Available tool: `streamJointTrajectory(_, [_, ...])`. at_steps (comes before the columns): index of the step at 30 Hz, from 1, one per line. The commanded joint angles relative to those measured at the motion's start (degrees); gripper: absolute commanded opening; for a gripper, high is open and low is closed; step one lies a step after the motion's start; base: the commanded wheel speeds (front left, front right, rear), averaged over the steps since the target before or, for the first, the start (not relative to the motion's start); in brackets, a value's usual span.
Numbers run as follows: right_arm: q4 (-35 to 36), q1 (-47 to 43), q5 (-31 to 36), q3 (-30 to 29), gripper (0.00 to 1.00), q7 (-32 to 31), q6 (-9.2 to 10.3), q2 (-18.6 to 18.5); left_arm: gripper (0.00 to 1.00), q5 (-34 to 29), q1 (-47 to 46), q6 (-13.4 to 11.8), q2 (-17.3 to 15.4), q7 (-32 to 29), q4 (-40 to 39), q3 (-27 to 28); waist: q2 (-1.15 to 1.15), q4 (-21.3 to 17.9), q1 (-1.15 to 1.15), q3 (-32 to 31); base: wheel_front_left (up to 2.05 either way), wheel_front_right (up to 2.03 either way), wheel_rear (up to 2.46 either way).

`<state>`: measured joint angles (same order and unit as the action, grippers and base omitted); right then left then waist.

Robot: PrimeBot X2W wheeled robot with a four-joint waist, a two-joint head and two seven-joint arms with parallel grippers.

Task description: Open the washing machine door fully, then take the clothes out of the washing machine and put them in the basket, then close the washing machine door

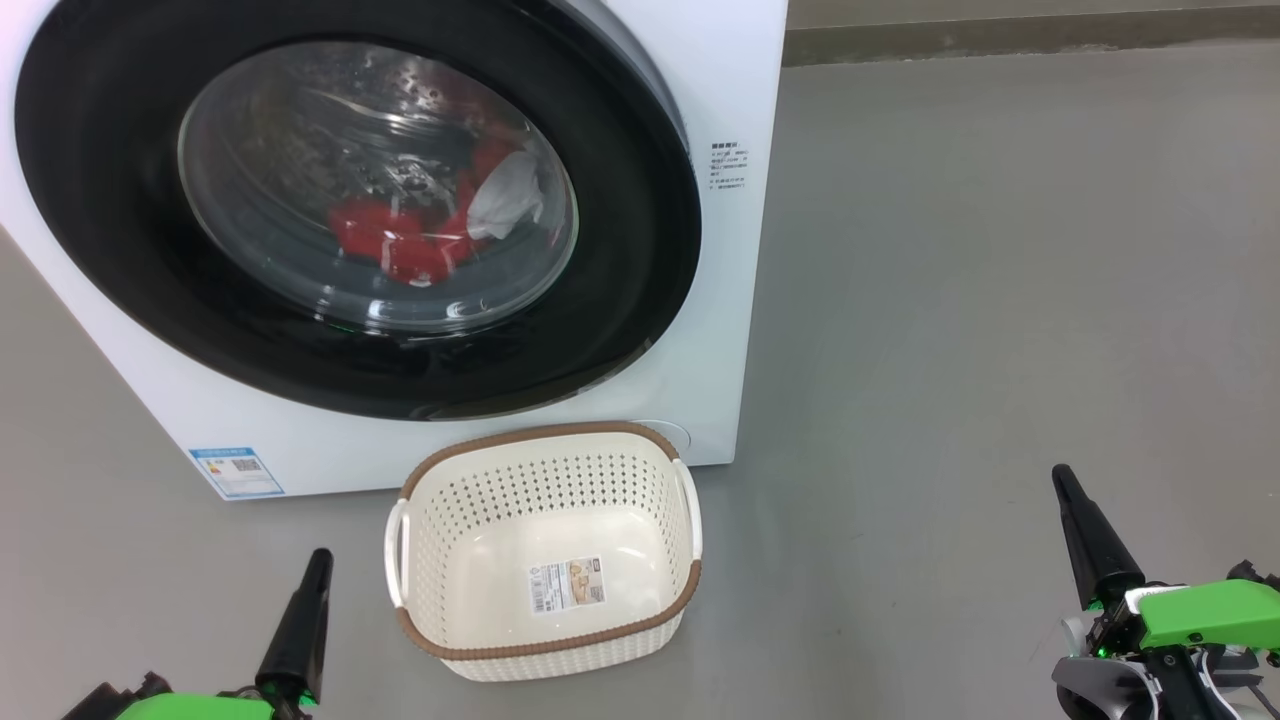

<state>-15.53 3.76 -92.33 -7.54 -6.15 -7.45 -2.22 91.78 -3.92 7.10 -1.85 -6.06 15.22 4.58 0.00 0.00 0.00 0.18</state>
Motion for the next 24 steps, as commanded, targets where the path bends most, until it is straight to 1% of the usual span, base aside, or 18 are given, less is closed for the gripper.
streamJointTrajectory(1, [1.5, 2.4, 0.1, 1.0, 0.0, -0.3, -0.03, -0.7, 0.0, 0.4, -2.3, 0.4, -1.0, -0.4, -1.2, 1.9, 0.0, 0.0, 0.0, 0.0, 0.0, 0.0, 0.0])
streamJointTrajectory(2, [1.5, 2.4, 0.1, 1.0, 0.0, -0.3, -0.03, -0.7, 0.0, 0.4, -2.3, 0.4, -1.0, -0.4, -1.2, 1.9, 0.0, 0.0, 0.0, 0.0, 0.0, 0.0, 0.0])
streamJointTrajectory(3, [-0.1, 0.0, 0.0, 0.0, 1.0, 0.0, 0.0, 0.0, 1.0, 0.0, 0.0, 0.0, 0.0, 0.0, 0.1, 0.0, 0.0, 0.0, 0.0, 0.0, 0.0, 0.0, 0.0])
streamJointTrajectory(7, [-2.6, -1.5, 0.0, 0.5, 1.0, 0.1, 0.0, 1.0, 1.0, 0.0, 1.5, 0.0, 0.9, 0.1, 2.5, -0.4, 0.0, 0.0, 0.0, 0.0, 0.0, 0.0, 0.0])
streamJointTrajectory(9, [-2.6, -1.2, 0.1, 0.7, 1.0, 0.3, 0.0, 0.9, 1.0, -0.1, 1.3, 0.0, 0.9, 0.3, 2.4, -0.6, 0.0, 0.0, 0.01, 0.1, 0.0, 0.0, 0.0])
streamJointTrajectory(13, [-2.5, -0.6, 0.3, 1.3, 1.0, 0.8, 0.0, 0.9, 1.0, -0.4, 0.8, 0.0, 0.8, 0.7, 2.5, -1.1, 0.0, 0.0, 0.13, 0.0, 0.0, 0.0, 0.0])
streamJointTrajectory(14, [-2.5, -0.5, 0.3, 1.5, 1.0, 0.9, 0.0, 0.9, 1.0, -0.4, 0.7, 0.0, 0.8, 0.9, 2.5, -1.3, 0.0, 0.0, 0.13, 0.0, 0.0, 0.0, 0.0])
streamJointTrajectory(18, [-2.4, -0.1, 0.6, 2.3, 1.0, 1.4, 0.0, 0.7, 1.0, -1.1, 0.2, 0.0, 0.5, 1.6, 2.5, -2.0, 0.0, -0.1, 0.01, 0.1, 0.0, 0.0, 0.0])
streamJointTrajectory(24, [-2.4, 0.7, 1.7, 3.7, 1.0, 2.4, 0.0, 0.3, 1.0, -2.3, -0.4, 0.0, 0.1, 2.7, 2.6, -3.1, 0.0, -0.1, 0.0, 0.1, 0.0, 0.0, 0.0])
